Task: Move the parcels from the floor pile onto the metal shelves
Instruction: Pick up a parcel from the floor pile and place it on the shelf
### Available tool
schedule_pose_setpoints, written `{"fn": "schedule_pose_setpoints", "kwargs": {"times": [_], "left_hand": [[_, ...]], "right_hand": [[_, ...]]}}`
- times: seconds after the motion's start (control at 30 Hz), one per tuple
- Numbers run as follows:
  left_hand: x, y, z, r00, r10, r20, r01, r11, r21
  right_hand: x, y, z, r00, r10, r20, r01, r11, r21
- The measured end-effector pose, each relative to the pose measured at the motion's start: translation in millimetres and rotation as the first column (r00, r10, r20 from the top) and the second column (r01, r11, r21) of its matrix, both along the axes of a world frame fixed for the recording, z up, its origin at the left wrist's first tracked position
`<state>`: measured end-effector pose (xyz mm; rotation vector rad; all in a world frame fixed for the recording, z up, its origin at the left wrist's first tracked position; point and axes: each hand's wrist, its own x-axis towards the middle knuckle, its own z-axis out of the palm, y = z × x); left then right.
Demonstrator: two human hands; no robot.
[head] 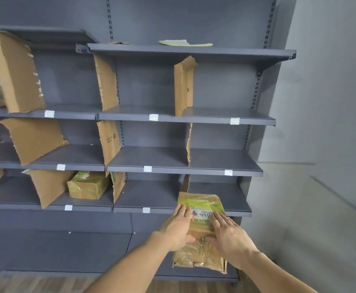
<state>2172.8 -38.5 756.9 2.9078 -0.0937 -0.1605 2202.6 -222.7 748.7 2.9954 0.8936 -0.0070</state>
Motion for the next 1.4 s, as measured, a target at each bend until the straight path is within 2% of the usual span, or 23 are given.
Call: {"fn": "schedule_pose_setpoints", "kwargs": {"times": [0.43,0.73,1.13,1.4], "left_hand": [[4.3,95.0,-0.8,0.999,0.034,0.027,-0.034,0.999,-0.025],[-19.5,200.5,4.8,0.984,0.164,0.074,-0.16,0.986,-0.052],[-101.6,383.4,10.1,0.892,0.444,0.083,-0.445,0.896,-0.014],[-76.9,454.6,8.8,0.882,0.468,0.054,-0.469,0.883,0.007]], "right_hand": [[13.2,92.0,9.4,0.998,0.054,0.042,-0.053,0.998,-0.029],[15.4,207.0,20.4,0.978,0.19,0.088,-0.19,0.982,-0.016],[-15.2,415.1,24.1,0.852,0.507,0.131,-0.509,0.86,-0.024],[20.7,490.1,14.5,0.8,0.58,0.15,-0.586,0.81,-0.005]]}}
